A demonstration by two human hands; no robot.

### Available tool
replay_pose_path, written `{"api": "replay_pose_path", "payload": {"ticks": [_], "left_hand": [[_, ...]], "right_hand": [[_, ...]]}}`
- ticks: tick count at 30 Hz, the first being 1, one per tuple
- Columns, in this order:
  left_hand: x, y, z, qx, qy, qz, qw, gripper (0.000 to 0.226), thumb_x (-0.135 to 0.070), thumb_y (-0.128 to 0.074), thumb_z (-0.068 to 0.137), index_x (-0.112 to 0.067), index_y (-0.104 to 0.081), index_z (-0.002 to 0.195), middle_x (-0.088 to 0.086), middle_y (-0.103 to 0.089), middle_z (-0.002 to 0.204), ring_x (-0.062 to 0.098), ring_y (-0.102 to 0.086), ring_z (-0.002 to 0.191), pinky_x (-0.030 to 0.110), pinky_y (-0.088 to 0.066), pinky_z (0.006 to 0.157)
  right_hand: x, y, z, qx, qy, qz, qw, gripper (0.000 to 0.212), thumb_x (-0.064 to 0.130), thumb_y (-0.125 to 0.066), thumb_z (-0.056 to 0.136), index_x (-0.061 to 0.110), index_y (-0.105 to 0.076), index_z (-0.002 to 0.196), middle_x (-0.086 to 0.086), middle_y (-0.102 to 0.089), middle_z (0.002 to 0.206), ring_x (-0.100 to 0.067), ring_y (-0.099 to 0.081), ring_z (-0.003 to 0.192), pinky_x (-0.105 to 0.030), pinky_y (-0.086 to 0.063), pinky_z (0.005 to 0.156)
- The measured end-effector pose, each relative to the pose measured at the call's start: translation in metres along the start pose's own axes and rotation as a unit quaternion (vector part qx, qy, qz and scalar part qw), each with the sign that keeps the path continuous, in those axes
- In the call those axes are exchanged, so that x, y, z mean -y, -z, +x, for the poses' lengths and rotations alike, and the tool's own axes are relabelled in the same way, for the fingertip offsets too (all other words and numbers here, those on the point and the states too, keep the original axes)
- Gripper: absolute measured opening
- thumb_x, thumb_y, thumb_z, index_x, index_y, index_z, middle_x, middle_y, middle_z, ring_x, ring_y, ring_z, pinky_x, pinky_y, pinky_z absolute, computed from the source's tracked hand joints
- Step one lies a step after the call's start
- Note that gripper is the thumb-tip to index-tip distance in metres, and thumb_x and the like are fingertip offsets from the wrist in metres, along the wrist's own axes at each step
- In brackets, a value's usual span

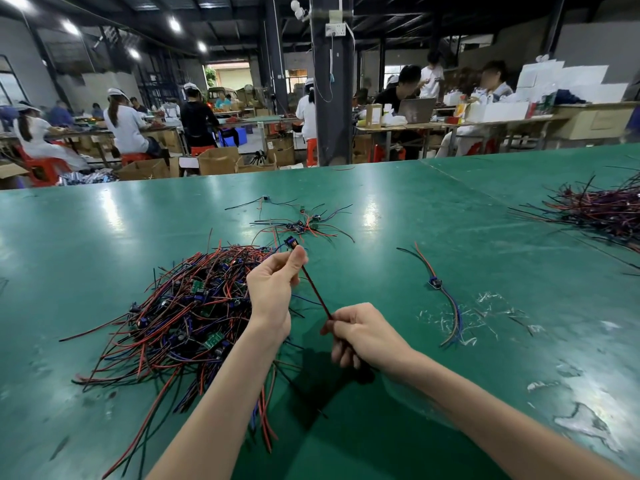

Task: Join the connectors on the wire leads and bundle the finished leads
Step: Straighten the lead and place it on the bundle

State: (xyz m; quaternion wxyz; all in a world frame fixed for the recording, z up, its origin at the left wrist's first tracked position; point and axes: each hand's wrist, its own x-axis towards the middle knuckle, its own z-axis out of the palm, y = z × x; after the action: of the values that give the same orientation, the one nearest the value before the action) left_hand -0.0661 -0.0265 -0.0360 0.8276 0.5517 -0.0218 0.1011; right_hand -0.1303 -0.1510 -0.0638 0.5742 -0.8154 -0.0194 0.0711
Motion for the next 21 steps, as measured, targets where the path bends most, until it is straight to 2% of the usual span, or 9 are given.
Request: {"api": "replay_pose_path", "payload": {"ticks": [3,6,9,11,13,16,19,21], "left_hand": [[-0.006,-0.002,-0.002,0.005,-0.004,-0.021,1.000,0.016,-0.015,-0.069,0.083,-0.013,-0.064,0.067,-0.001,-0.062,0.065,0.007,-0.037,0.050,0.021,-0.036,0.056],[-0.010,-0.004,-0.006,0.020,0.004,-0.039,0.999,0.011,-0.015,-0.067,0.082,-0.009,-0.064,0.074,-0.001,-0.061,0.063,0.007,-0.037,0.050,0.020,-0.037,0.055],[-0.015,-0.004,-0.007,0.030,0.023,-0.068,0.997,0.010,-0.015,-0.065,0.084,-0.006,-0.064,0.079,-0.002,-0.062,0.062,0.007,-0.040,0.049,0.018,-0.039,0.053],[-0.017,-0.002,-0.006,0.030,0.032,-0.085,0.995,0.009,-0.014,-0.064,0.085,-0.006,-0.063,0.080,-0.002,-0.064,0.062,0.005,-0.045,0.048,0.016,-0.042,0.051],[-0.019,0.000,-0.005,0.027,0.039,-0.094,0.994,0.009,-0.013,-0.064,0.086,-0.006,-0.063,0.081,-0.002,-0.066,0.062,0.004,-0.046,0.046,0.015,-0.043,0.049],[-0.019,0.002,-0.005,0.021,0.047,-0.103,0.993,0.009,-0.012,-0.064,0.086,-0.007,-0.062,0.079,0.000,-0.067,0.063,0.004,-0.046,0.046,0.014,-0.043,0.048],[-0.020,0.003,-0.003,0.015,0.058,-0.125,0.990,0.009,-0.011,-0.064,0.086,-0.006,-0.061,0.079,0.001,-0.065,0.063,0.004,-0.044,0.045,0.015,-0.041,0.047],[-0.021,0.005,0.000,0.006,0.061,-0.142,0.988,0.008,-0.011,-0.064,0.086,-0.006,-0.061,0.081,0.002,-0.064,0.063,0.004,-0.043,0.045,0.015,-0.040,0.046]], "right_hand": [[0.002,0.006,0.002,-0.018,-0.007,0.039,0.999,0.024,0.006,-0.044,0.096,0.012,-0.061,0.080,0.002,-0.057,0.042,-0.006,-0.046,0.032,-0.017,-0.027,0.029],[0.002,0.010,0.003,-0.016,0.001,0.041,0.999,0.024,0.004,-0.046,0.097,0.012,-0.062,0.081,0.002,-0.059,0.046,-0.005,-0.045,0.034,-0.016,-0.027,0.031],[0.001,0.009,0.000,-0.004,0.059,-0.045,0.997,0.032,-0.006,-0.044,0.090,0.018,-0.063,0.082,0.001,-0.065,0.059,-0.010,-0.050,0.046,-0.017,-0.038,0.042],[0.000,0.009,-0.001,-0.020,0.127,-0.122,0.984,0.043,-0.012,-0.042,0.081,0.024,-0.065,0.082,0.005,-0.066,0.061,-0.013,-0.050,0.052,-0.024,-0.046,0.053],[-0.001,0.010,-0.001,-0.015,0.165,-0.143,0.976,0.047,-0.013,-0.045,0.079,0.028,-0.066,0.082,0.007,-0.066,0.060,-0.014,-0.050,0.055,-0.031,-0.050,0.060],[0.000,0.013,-0.001,0.025,0.179,-0.127,0.975,0.042,-0.012,-0.047,0.083,0.024,-0.068,0.087,0.001,-0.069,0.064,-0.013,-0.055,0.059,-0.034,-0.051,0.065],[0.000,0.014,-0.002,0.062,0.174,-0.073,0.980,0.041,-0.015,-0.043,0.086,0.019,-0.067,0.087,-0.005,-0.067,0.064,-0.012,-0.057,0.057,-0.025,-0.049,0.061],[0.002,0.015,-0.003,0.056,0.184,-0.047,0.980,0.048,-0.019,-0.038,0.082,0.020,-0.065,0.084,-0.003,-0.064,0.060,-0.013,-0.054,0.054,-0.025,-0.047,0.061]]}}
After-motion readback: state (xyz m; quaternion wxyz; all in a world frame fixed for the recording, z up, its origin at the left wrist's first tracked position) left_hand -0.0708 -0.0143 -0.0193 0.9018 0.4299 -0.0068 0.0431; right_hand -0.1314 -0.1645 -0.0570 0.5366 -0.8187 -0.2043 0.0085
